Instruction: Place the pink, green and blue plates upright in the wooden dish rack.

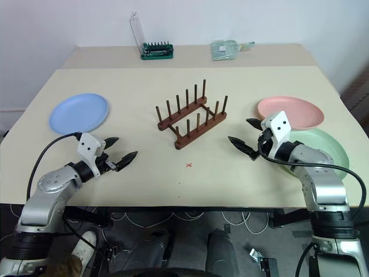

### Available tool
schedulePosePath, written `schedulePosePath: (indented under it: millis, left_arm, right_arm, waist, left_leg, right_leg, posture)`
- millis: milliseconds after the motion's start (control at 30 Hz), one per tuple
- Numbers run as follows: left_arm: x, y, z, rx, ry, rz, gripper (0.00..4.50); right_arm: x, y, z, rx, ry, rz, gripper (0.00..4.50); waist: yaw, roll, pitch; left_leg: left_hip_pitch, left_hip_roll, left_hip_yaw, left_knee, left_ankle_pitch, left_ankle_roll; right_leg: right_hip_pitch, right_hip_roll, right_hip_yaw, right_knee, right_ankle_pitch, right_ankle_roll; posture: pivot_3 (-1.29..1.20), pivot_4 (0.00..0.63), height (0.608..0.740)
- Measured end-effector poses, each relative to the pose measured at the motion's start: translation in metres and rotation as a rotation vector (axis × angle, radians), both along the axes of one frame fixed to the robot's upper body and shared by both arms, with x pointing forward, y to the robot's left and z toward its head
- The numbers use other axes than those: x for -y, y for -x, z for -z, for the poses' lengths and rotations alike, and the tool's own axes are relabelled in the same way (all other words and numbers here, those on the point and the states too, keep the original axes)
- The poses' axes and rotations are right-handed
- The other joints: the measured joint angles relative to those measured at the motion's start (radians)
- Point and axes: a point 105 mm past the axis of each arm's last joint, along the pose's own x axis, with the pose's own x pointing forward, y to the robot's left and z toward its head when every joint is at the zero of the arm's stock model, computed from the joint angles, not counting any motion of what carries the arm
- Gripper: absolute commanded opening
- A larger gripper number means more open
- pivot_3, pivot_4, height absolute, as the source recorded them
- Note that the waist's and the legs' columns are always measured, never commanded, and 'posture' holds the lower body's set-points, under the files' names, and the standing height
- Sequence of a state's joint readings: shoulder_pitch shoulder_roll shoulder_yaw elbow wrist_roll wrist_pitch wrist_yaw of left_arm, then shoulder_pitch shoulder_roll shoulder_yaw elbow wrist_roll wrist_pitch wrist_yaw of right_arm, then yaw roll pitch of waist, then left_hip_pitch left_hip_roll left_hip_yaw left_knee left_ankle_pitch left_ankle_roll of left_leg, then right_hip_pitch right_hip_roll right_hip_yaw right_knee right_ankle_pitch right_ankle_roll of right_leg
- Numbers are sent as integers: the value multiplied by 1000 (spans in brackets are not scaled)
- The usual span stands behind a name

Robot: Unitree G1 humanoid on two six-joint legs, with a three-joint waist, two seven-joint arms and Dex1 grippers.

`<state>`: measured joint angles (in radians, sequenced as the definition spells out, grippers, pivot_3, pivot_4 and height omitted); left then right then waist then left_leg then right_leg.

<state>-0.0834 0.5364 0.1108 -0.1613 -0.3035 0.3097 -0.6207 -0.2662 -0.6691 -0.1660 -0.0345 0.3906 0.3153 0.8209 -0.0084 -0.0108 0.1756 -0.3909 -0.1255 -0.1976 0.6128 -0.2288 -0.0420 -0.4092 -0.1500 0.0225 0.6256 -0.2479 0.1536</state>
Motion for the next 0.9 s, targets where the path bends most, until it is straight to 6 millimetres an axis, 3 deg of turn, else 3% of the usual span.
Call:
schedulePosePath:
  millis: [400, 667, 800, 900]
  left_arm:
    - [17, 4, -12, 27, -39, 29, 4484]
    - [74, 10, -5, -58, -77, 282, 4484]
    - [98, -1, 8, -84, -103, 351, 4484]
    - [104, -13, 23, -114, -126, 329, 4484]
  right_arm:
    - [-6, -6, 7, 12, 42, -25, 4496]
    - [-6, 11, 24, -19, 50, -29, 4496]
    - [-14, 24, 24, -11, 49, -33, 4496]
    - [-22, 30, 20, 4, 44, -34, 4496]
  waist:
    - [-1, 0, 0]
    - [2, 0, 0]
    - [-2, 0, 0]
    - [-2, 0, 0]
  left_leg:
    - [0, 0, 0, 0, 0, 0]
    - [0, 0, 0, 0, 0, 0]
    - [0, 0, 1, 0, 0, 0]
    - [0, 0, 1, 0, 0, 0]
  right_leg:
    - [0, 0, 0, 0, 0, 0]
    - [0, 0, 0, 0, 0, 0]
    - [0, 0, 1, 0, 0, 0]
    - [0, 0, 1, 0, 0, 0]
  posture:
    - [0, 150, 740]
    - [0, 150, 740]
    - [0, 150, 740]
    - [0, 150, 740]
